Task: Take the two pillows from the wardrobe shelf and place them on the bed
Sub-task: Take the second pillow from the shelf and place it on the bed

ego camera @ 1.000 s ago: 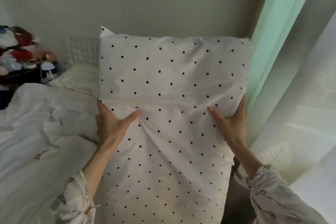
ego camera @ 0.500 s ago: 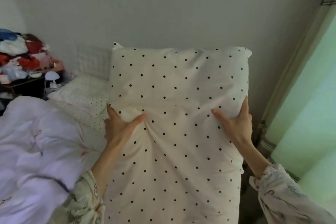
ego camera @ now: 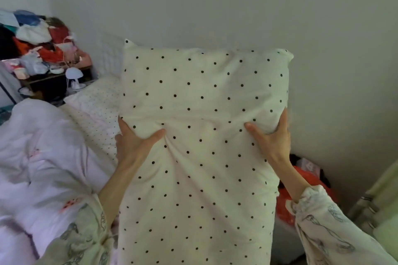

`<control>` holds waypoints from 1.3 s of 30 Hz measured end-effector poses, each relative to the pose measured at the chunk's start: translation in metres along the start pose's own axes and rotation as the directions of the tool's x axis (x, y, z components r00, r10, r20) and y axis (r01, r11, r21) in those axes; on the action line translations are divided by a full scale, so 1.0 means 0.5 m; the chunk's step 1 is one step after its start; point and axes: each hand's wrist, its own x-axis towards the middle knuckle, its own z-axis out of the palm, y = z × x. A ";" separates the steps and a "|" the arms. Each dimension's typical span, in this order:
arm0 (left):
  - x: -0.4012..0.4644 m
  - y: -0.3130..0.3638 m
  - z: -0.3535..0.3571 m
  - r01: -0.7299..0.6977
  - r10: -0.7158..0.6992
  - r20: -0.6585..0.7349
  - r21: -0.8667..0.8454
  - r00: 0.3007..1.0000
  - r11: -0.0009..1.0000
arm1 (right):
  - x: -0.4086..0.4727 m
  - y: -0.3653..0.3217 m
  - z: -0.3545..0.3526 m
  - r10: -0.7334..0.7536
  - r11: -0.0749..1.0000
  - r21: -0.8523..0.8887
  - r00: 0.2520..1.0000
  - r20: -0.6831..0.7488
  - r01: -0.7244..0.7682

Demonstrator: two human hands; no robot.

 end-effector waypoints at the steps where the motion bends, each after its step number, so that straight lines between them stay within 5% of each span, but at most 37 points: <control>1: 0.021 0.000 0.025 0.017 -0.017 -0.026 0.007 1.000 1.000 | 0.038 0.011 0.020 -0.002 1.000 0.000 1.000 0.022 0.002; 14: 0.221 -0.021 0.229 0.185 -0.206 -0.350 -0.093 0.914 0.978 | 0.449 0.067 0.318 -0.036 0.995 -0.066 0.892 0.451 0.073; 27: 0.453 -0.274 0.345 0.490 -0.502 -0.388 -0.138 0.773 0.861 | 0.578 0.230 0.704 0.054 0.962 -0.237 0.754 0.655 0.137; 31: 0.508 -0.365 0.381 0.511 -0.485 -0.316 -0.001 0.815 0.859 | 0.614 0.330 0.812 0.108 0.943 -0.285 0.654 0.749 0.171; 34: 0.495 -0.448 0.426 0.507 -0.494 -0.116 0.228 0.862 0.831 | 0.586 0.446 0.847 0.188 0.859 -0.383 0.488 0.853 0.339; 39: 0.410 -0.550 0.509 0.628 -0.694 0.057 0.376 0.718 0.681 | 0.532 0.600 0.817 0.295 0.773 -0.443 0.362 0.884 0.453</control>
